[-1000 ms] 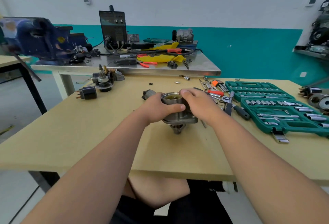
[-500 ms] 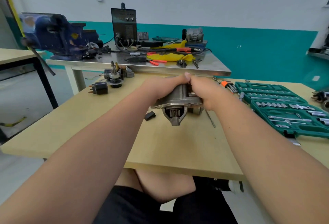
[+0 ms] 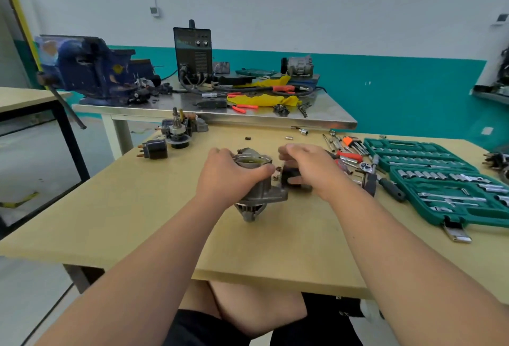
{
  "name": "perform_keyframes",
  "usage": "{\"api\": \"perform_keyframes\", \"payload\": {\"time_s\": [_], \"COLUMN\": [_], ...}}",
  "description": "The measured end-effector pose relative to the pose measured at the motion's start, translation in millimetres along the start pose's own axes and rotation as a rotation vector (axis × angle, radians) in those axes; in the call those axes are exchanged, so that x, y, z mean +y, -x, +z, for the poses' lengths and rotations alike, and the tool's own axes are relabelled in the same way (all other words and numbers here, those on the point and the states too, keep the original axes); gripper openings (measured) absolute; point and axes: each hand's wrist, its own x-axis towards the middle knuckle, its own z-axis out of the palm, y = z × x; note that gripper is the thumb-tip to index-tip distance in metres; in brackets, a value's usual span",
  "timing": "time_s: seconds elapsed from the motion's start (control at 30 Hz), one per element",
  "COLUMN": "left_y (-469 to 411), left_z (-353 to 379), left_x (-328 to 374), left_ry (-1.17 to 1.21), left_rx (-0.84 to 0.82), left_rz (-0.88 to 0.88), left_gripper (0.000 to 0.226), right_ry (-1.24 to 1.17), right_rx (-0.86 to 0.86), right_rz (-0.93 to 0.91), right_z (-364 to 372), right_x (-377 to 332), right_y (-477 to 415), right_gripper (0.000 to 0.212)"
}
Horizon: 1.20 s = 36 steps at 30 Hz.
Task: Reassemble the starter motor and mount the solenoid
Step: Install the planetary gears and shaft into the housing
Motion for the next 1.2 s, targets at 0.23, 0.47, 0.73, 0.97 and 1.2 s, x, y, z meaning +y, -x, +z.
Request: {"api": "perform_keyframes", "payload": {"time_s": [0.23, 0.47, 0.73, 0.97, 1.2], "left_y": [-38, -54, -94, -109, -107], "left_z": [-11, 1, 25, 30, 31], "left_x": [-54, -84, -77, -86, -83], "left_ry": [0.056, 0.17, 0.206, 0.3, 0.276], "left_rx": [0.24, 0.381, 0.372, 0.376, 0.309], "left_rz": [-0.093, -0.035, -0.059, -0.073, 0.032], "left_gripper": [0.083, 0.066, 0.081, 0.089, 0.077], "right_ry": [0.477, 1.29, 1.338, 1.537, 1.581], "right_rx": [0.229, -0.059, 0.096, 0.132, -0.154], "right_rz": [-0.15, -0.39, -0.398, -0.657, -0.495], "right_z": [-30, 11, -3, 9, 25], "right_x": [18, 32, 43, 35, 49], "right_y": [-41, -69, -100, -108, -103], "right_gripper": [0.021, 0.051, 0.044, 0.024, 0.031]}}
